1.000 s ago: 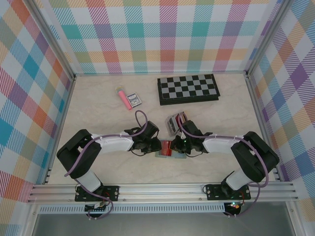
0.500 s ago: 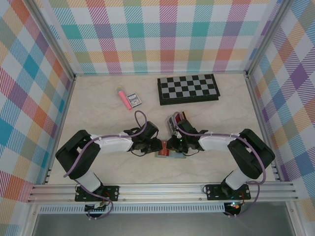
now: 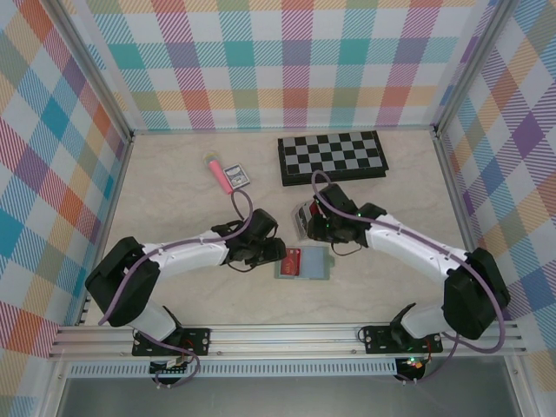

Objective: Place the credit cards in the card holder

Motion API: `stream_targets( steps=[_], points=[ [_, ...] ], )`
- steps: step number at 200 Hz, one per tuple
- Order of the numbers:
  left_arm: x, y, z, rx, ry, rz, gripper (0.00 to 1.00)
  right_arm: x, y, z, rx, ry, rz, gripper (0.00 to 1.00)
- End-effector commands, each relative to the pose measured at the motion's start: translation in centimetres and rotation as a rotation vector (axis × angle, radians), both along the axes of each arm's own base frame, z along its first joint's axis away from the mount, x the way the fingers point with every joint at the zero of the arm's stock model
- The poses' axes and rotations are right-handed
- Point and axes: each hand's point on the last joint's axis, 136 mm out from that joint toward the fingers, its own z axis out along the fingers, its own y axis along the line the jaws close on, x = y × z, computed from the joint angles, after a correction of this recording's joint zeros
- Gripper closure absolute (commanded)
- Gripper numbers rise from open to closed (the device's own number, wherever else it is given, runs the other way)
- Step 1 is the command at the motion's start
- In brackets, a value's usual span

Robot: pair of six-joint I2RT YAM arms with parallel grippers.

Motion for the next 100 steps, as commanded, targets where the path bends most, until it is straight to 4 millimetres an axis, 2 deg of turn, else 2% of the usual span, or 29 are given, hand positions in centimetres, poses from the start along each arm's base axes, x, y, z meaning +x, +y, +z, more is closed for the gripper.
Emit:
stream_targets(
  steps=[1,17,47,100],
  points=[
    [2.1,-0.2,0.6,-0.038,0.023,0.053,0.45,1.0,-1.2,-1.0,-0.198,0.008,0.100,0.71],
    [3.8,-0.7,0.8,-0.096,0.034,0.095,0.45,2.3,-0.4,-1.3,-0.246,0.007,0.146,0.71],
    [5.8,-1.3,0.8,-0.156,0.056,0.139,0.45,4.7,0.6,-2.1,-0.340,0.009,0.198,0.71],
    [6.9,-0.1,-0.1,-0.143,0.073,0.201,0.45,7.1,2.1,-4.0,-0.418,0.029,0.251,0.68]
  ],
)
